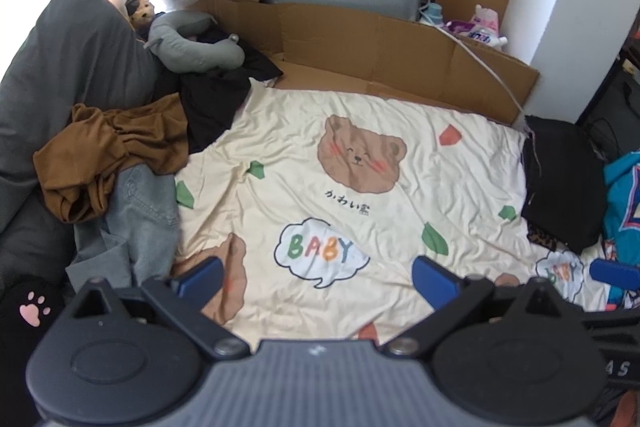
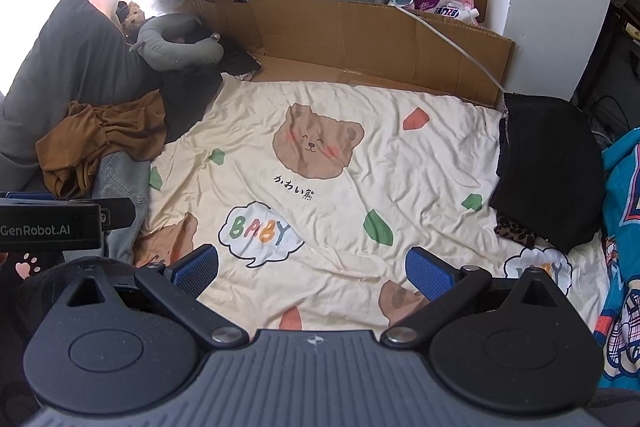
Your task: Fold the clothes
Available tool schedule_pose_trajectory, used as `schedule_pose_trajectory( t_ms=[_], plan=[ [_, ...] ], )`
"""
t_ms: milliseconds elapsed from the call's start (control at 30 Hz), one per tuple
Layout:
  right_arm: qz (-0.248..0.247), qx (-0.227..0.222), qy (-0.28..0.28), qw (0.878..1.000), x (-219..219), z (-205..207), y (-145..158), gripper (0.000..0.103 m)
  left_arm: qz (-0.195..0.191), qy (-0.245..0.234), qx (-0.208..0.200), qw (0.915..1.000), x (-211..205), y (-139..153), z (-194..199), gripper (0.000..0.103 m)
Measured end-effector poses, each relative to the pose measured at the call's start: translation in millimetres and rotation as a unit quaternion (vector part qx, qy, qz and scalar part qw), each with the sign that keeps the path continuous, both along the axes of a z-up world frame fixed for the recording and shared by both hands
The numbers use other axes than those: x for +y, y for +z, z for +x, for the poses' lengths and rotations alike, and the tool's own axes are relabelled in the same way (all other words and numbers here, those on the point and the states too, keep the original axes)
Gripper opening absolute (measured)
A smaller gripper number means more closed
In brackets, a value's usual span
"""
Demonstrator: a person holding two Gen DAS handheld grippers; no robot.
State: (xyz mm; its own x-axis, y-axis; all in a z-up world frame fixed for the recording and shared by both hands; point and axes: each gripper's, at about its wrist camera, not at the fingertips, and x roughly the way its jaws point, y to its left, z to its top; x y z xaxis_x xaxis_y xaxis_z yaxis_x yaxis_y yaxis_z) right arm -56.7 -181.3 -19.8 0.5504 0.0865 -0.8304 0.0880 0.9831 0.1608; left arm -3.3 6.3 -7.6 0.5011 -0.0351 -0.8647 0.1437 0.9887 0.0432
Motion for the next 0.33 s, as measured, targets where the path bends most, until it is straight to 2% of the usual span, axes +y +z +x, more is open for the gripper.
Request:
schedule_pose_trajectory(
  t_ms=[333],
  plan=[
    [0.006,-0.002,0.001,1.0,0.1,2.0,-1.5,0.103,0.01,0.002,-0.002,0.9999,-1.5,0.2,0.7,0.102]
  ],
)
